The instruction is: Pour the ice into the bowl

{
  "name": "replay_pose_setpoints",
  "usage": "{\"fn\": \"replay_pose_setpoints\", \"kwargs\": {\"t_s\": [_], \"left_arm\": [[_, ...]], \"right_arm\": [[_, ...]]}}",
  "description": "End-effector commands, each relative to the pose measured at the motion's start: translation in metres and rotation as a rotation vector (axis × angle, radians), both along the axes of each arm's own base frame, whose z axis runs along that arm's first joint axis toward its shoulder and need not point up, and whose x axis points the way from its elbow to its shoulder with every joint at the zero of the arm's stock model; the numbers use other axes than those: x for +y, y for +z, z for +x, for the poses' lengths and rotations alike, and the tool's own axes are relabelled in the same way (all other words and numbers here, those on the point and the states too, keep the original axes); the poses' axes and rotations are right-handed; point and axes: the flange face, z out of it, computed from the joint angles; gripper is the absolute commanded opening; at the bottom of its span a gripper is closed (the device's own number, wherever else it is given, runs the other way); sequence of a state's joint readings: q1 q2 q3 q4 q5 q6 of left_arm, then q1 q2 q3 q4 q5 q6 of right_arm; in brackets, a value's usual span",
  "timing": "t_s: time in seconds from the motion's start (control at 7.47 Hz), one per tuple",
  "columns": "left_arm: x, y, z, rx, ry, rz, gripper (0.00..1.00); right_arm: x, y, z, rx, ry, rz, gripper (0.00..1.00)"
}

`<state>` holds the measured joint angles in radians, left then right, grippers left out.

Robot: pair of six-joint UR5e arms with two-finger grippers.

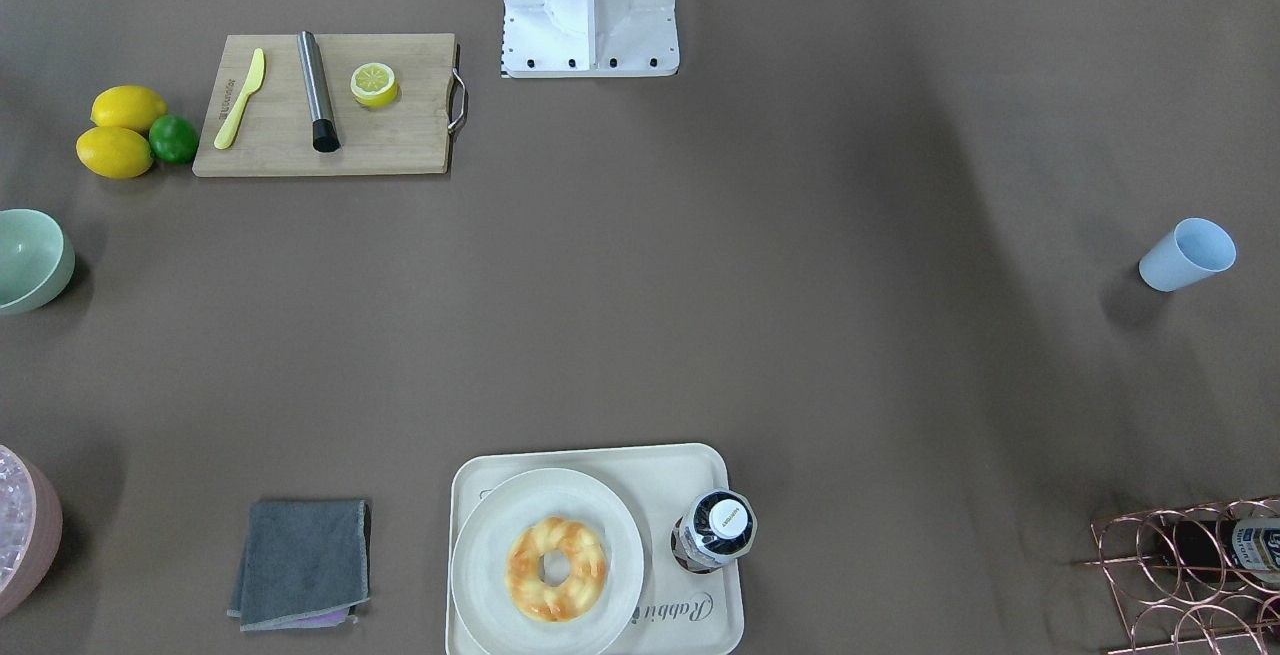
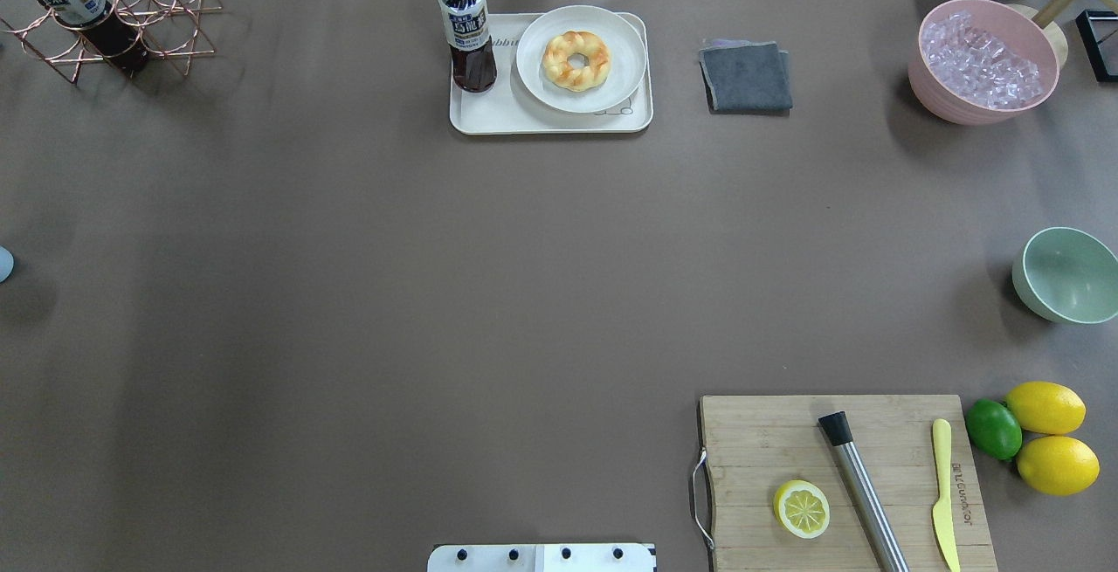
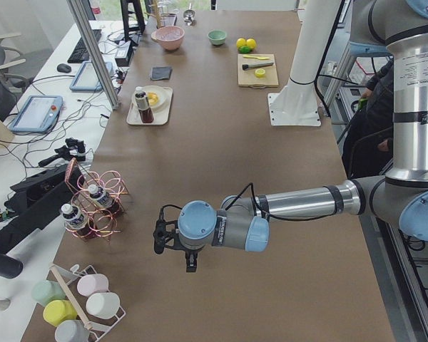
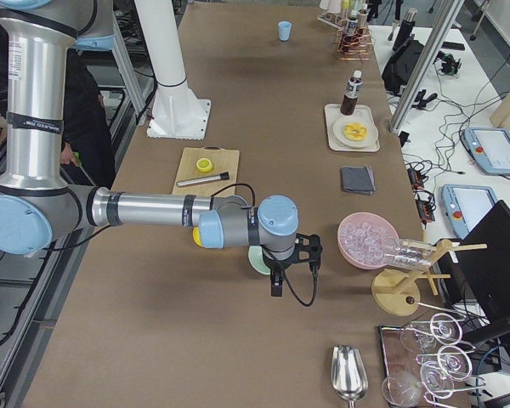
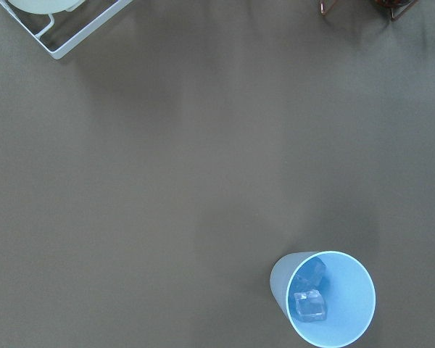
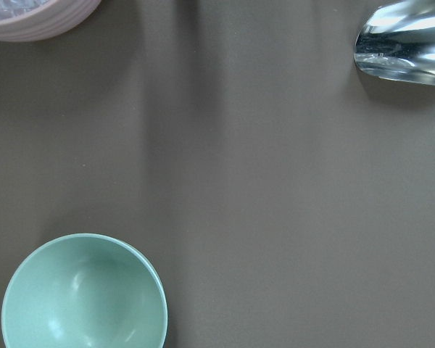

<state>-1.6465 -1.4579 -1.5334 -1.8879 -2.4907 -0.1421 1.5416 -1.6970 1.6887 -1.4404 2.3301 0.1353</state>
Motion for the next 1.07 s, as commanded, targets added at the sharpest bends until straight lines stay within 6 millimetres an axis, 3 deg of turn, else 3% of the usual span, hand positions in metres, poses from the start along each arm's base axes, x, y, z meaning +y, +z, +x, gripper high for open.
{"fn": "replay_pose_setpoints", "kwargs": {"t_s": [0.0,0.13,0.4,0.54,0.94], "left_arm": [[0.005,0.000,-0.001,-0.013,-0.003,0.002,0.98],[0.023,0.009,-0.001,-0.012,-0.007,-0.015,0.98],[0.024,0.006,-0.003,-0.013,-0.009,-0.011,0.98],[0.023,0.006,-0.002,-0.013,-0.008,-0.010,0.98],[0.030,-0.013,-0.012,-0.001,-0.106,-0.073,0.98]], "right_arm": [[0.000,0.000,0.000,0.000,0.000,0.001,0.99],[0.001,0.001,0.000,0.000,0.000,-0.002,0.99],[0.004,0.008,-0.002,0.003,-0.003,-0.017,0.99],[0.005,0.019,-0.006,0.003,-0.014,-0.031,0.93],[-0.002,0.027,-0.037,0.006,-0.074,-0.049,0.96]]}}
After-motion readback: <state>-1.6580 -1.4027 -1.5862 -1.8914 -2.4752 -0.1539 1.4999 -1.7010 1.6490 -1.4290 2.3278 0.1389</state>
